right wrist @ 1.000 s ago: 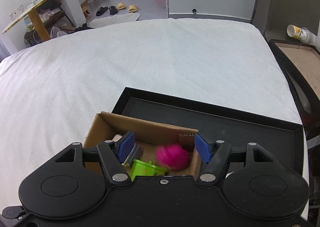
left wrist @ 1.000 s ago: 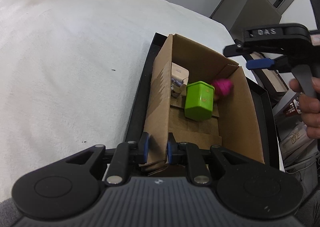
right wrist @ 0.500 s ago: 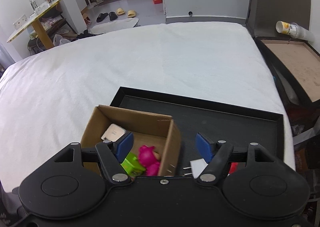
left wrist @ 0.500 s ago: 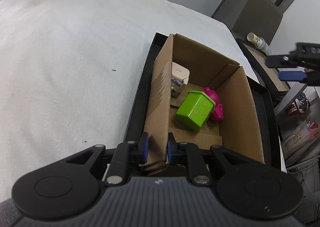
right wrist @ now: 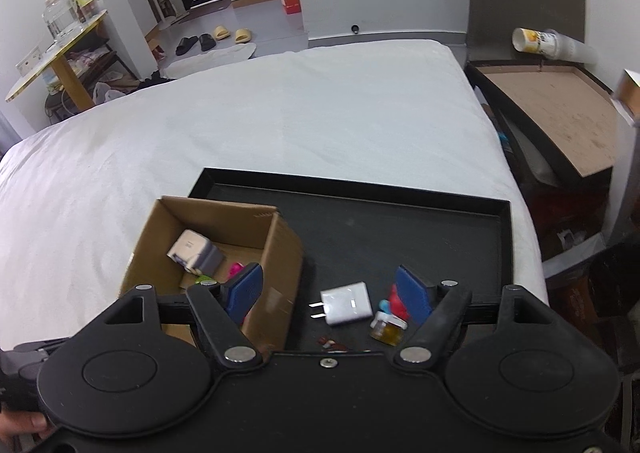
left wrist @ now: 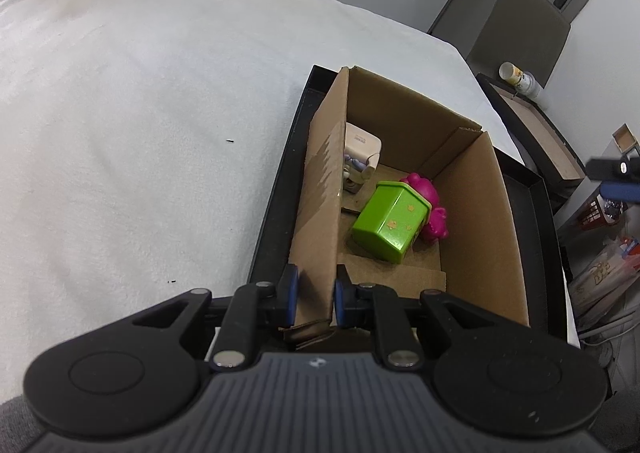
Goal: Organize rigid objects
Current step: 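Move the right gripper to the red devil figure on the amber cup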
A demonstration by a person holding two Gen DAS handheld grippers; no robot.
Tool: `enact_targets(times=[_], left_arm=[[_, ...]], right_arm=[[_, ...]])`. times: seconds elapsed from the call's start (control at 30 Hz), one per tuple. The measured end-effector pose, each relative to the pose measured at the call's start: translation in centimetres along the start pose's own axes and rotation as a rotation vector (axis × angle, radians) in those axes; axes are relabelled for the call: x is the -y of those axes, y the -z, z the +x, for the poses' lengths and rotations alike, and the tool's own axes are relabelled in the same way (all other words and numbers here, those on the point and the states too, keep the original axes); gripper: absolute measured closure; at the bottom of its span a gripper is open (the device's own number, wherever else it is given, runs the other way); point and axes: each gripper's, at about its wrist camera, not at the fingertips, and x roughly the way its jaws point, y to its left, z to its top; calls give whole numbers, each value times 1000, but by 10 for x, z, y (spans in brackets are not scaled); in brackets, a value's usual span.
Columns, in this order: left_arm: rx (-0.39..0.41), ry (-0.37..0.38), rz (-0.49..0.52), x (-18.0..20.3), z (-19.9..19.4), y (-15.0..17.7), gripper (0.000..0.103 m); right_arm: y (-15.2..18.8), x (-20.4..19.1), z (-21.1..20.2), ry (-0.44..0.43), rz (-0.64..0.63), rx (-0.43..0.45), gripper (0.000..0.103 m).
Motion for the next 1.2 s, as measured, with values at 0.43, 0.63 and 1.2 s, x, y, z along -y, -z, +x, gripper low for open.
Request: enact_targets(times=[0.43,0.63,1.2], left_arm=[[10,-12,13,3,-5,1,87],[5,-52,29,8,-6,2,87],[-25,-127,28,18,-1,0,87]], right_arm=[[40,58,10,-43,175,20,28],[68,79,35,-88,246,13,28],[74,109,71,-158,389,-24,28]])
